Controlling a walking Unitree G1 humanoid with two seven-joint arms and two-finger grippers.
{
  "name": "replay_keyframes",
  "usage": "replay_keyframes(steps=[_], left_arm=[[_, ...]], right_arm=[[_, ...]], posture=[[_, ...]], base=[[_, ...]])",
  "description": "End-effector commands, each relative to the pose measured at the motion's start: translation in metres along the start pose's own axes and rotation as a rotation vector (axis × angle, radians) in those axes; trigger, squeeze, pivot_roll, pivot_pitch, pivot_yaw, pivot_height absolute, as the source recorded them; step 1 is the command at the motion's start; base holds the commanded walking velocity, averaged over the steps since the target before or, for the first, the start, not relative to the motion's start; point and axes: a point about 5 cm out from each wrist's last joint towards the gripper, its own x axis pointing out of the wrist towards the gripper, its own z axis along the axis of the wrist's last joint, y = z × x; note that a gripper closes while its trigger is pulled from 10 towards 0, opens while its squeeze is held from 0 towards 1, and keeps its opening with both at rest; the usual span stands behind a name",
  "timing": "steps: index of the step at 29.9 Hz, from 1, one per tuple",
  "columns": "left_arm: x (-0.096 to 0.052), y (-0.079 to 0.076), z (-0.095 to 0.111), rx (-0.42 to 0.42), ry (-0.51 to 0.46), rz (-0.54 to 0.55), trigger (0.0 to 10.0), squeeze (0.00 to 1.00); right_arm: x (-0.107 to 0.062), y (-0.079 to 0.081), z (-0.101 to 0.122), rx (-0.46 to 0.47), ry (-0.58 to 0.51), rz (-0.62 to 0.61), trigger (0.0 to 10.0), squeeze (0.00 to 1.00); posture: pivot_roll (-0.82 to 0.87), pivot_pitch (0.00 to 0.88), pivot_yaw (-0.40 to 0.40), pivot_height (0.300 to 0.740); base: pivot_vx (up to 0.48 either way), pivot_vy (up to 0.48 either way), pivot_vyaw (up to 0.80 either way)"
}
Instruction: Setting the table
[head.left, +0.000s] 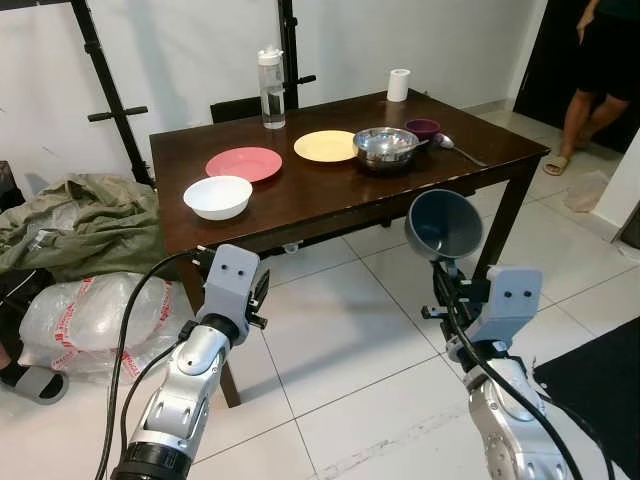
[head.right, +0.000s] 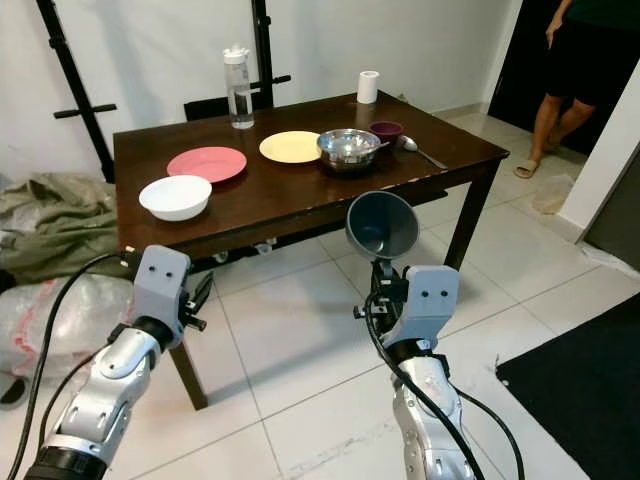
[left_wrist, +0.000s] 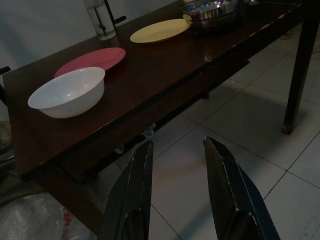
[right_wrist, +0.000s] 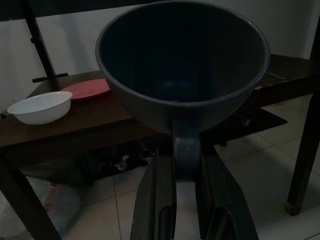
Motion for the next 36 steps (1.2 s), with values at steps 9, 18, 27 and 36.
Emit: replay_keyframes(steps=[9, 18, 27, 36], left_arm=[[-0.003, -0.002, -0.008, -0.001, 0.024, -0.007, 10.0, 0.0], [0.004, 0.0, 0.005, -0.008, -0.013, 0.003, 10.0, 0.0], [0.006, -0.005, 0.01, 0.0, -0.037, -0.014, 10.0, 0.0], [0.006, -0.003, 0.009, -0.002, -0.027, -0.008, 10.0, 0.0]], right_arm=[[-0.002, 0.002, -0.002, -0.001, 0.003, 0.007, 10.0, 0.0], [0.002, -0.001, 0.004, -0.01, -0.019, -0.005, 10.0, 0.0], [0.0, -0.004, 0.003, -0.01, -0.021, -0.024, 10.0, 0.0], [0.001, -0.003, 0.001, -0.006, -0.016, -0.021, 10.0, 0.0]], posture=[[-0.03, 0.031, 0.126, 0.74], [-0.04, 0.035, 0.129, 0.74], [-0.04, 0.028, 0.136, 0.74], [-0.03, 0.03, 0.134, 0.74]], base=[[0.0, 0.0, 0.0], [0.0, 0.0, 0.0], [0.0, 0.0, 0.0], [0.0, 0.0, 0.0]])
